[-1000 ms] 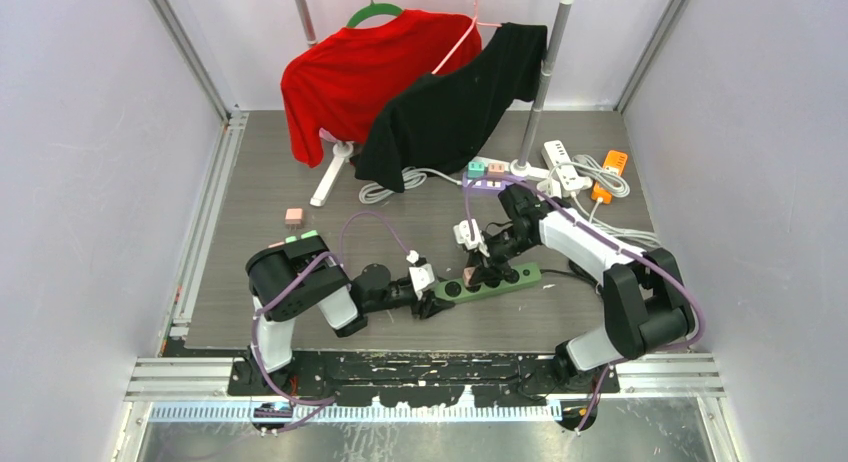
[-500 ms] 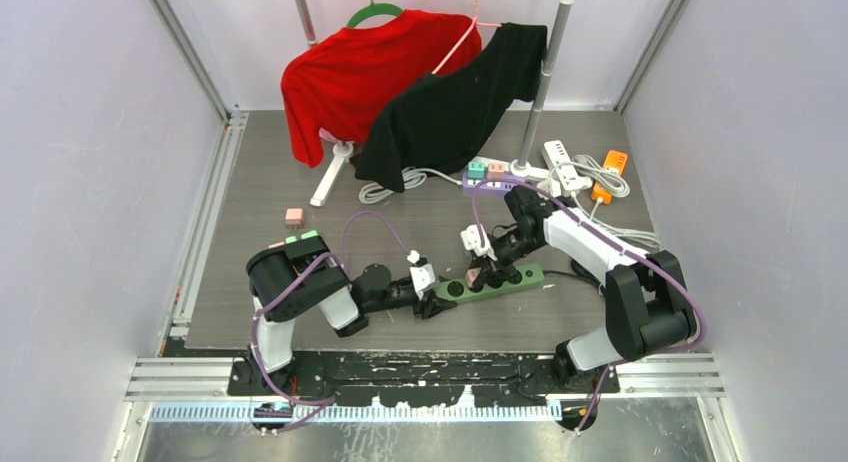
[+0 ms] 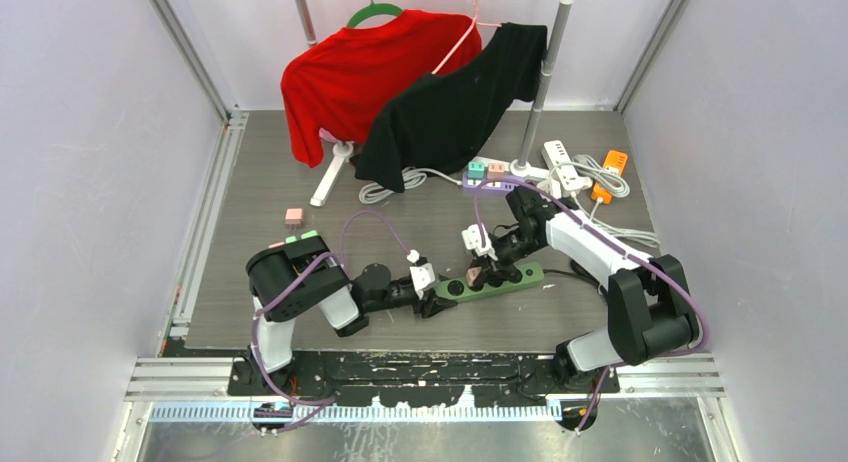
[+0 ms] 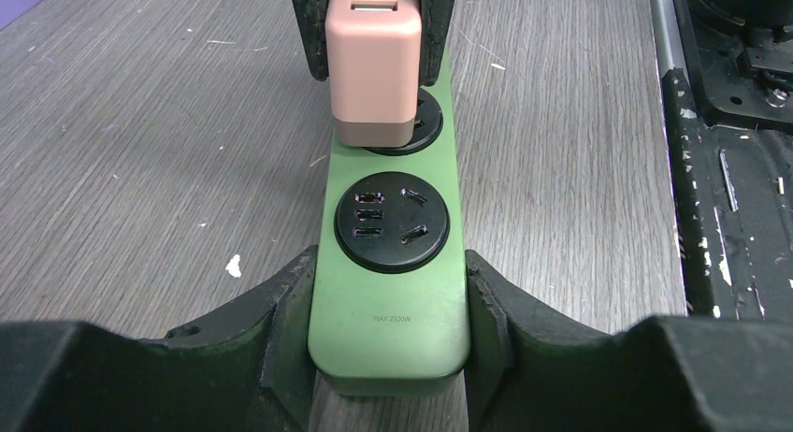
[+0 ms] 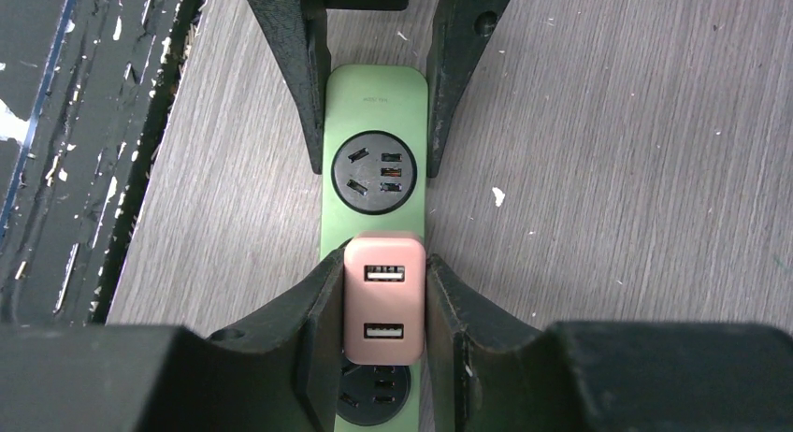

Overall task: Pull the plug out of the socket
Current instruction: Remove the plug from the socket.

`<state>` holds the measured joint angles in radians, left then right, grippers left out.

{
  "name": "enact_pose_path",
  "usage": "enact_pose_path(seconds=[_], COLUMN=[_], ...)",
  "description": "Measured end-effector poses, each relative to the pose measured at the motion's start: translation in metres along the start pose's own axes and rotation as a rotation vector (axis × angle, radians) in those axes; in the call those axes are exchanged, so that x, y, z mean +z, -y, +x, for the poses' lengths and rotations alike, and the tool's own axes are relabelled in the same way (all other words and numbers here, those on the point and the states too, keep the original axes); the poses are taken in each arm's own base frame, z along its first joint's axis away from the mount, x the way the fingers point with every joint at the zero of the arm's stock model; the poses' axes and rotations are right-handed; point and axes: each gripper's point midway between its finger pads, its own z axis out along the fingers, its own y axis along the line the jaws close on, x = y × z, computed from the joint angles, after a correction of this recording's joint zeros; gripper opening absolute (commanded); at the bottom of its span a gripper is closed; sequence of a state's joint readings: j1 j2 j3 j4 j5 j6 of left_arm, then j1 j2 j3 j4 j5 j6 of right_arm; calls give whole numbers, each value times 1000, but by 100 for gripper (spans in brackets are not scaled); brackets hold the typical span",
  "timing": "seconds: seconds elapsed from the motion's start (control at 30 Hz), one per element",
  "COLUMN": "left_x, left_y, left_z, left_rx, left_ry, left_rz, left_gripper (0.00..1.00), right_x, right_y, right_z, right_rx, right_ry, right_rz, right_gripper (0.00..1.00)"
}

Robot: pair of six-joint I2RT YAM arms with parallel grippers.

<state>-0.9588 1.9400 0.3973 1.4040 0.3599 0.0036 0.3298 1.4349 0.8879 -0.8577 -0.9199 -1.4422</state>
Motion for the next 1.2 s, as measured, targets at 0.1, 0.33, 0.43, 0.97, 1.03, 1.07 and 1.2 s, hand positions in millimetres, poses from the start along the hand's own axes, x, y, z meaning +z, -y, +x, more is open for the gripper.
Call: enact_pose_path(seconds=[0.1,0.33,0.43,0.97,1.03,1.07,1.2], left_x=[0,-4,-3,-3,-3,-2,0], left_y=[0,1,0,5,4,4,2], left_z=[0,8,6,5,5,4,2], left_rx=[0,-10,-8,-6,-6,-5,-2], left_ry=[0,-25,-21,-15,-14,-12,-6], left_rz=[0,-1,-2,18,17,15,9], left_gripper=[0,0,0,0,0,0,0], right_x=[1,10,6,8,5,4,1], right_y=[0,1,2,-8,-7,-6,-5], right_z=[0,0,3,1,3,4,4], right_rx=[-2,18,31,-54,-49,-50,-59], right_ry=[3,-42,-37,-18,-19,-19,-10], right_rz=[-1,0,11,-47,-38,-35,-28], right_gripper=[1,1,1,1,1,1,1])
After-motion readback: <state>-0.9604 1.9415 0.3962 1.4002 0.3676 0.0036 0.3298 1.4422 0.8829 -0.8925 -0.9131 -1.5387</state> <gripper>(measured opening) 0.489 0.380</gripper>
